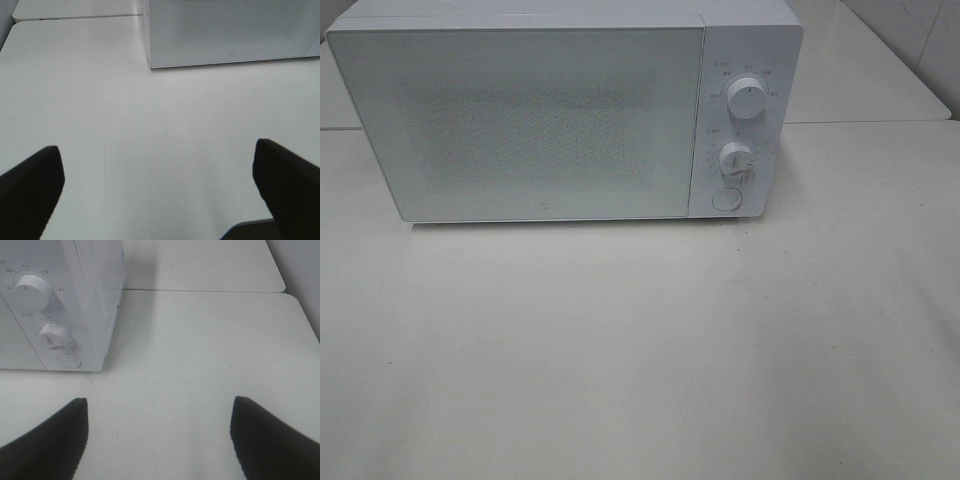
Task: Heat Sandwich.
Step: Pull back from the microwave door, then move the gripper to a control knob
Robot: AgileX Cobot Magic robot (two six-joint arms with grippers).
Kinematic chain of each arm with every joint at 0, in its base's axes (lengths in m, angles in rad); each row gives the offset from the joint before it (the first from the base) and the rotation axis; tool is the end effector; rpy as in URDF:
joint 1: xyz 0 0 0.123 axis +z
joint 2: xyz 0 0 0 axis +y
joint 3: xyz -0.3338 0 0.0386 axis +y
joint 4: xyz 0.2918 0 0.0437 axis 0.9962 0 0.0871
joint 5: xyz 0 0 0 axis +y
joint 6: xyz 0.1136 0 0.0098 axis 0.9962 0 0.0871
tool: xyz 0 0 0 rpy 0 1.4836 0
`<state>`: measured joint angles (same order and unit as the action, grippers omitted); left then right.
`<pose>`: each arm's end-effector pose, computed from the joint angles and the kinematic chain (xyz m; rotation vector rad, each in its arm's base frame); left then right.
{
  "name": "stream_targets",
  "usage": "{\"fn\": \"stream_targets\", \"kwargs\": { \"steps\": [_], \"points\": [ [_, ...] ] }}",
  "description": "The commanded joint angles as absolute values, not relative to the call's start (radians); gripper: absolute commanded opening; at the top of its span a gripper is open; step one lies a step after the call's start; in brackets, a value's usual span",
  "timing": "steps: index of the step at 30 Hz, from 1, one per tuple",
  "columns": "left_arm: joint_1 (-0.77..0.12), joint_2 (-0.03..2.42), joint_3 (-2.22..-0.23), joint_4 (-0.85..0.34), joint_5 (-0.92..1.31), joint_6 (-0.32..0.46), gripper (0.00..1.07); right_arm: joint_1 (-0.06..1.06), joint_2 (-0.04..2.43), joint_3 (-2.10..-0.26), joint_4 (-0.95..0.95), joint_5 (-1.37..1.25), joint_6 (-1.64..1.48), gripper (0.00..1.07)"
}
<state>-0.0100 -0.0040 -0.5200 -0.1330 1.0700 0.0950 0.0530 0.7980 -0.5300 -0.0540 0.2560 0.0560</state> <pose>-0.0016 -0.0133 0.2942 0.1150 2.0208 -0.1049 0.1906 0.0085 0.3055 -0.0407 2.0069 0.0226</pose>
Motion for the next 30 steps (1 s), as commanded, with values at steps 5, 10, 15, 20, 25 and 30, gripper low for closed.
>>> {"fn": "stream_targets", "kwargs": {
  "steps": [5, 10, 15, 20, 25, 30],
  "points": [
    [-0.005, -0.028, -0.519, -0.141, 1.073, 0.096, 0.98, 0.049, 0.918, -0.539, -0.053, 0.085, 0.063, 0.75],
    [-0.005, -0.028, -0.519, -0.141, 1.073, 0.096, 0.98, 0.049, 0.994, -0.539, -0.055, -0.014, 0.063, 0.75],
    [-0.005, -0.028, -0.519, -0.141, 1.073, 0.096, 0.98, 0.049, 1.059, -0.528, -0.056, -0.131, 0.061, 0.75],
    [-0.005, -0.028, -0.519, -0.141, 1.073, 0.096, 0.98, 0.049, 1.116, -0.446, -0.052, -0.389, 0.030, 0.75],
    [-0.005, -0.028, -0.519, -0.141, 1.073, 0.096, 0.98, 0.054, 1.172, -0.386, 0.000, -0.563, -0.013, 0.75],
    [-0.005, -0.028, -0.519, -0.141, 1.073, 0.096, 0.98, 0.131, 1.244, -0.367, 0.125, -0.675, -0.138, 0.75]
  ]
}}
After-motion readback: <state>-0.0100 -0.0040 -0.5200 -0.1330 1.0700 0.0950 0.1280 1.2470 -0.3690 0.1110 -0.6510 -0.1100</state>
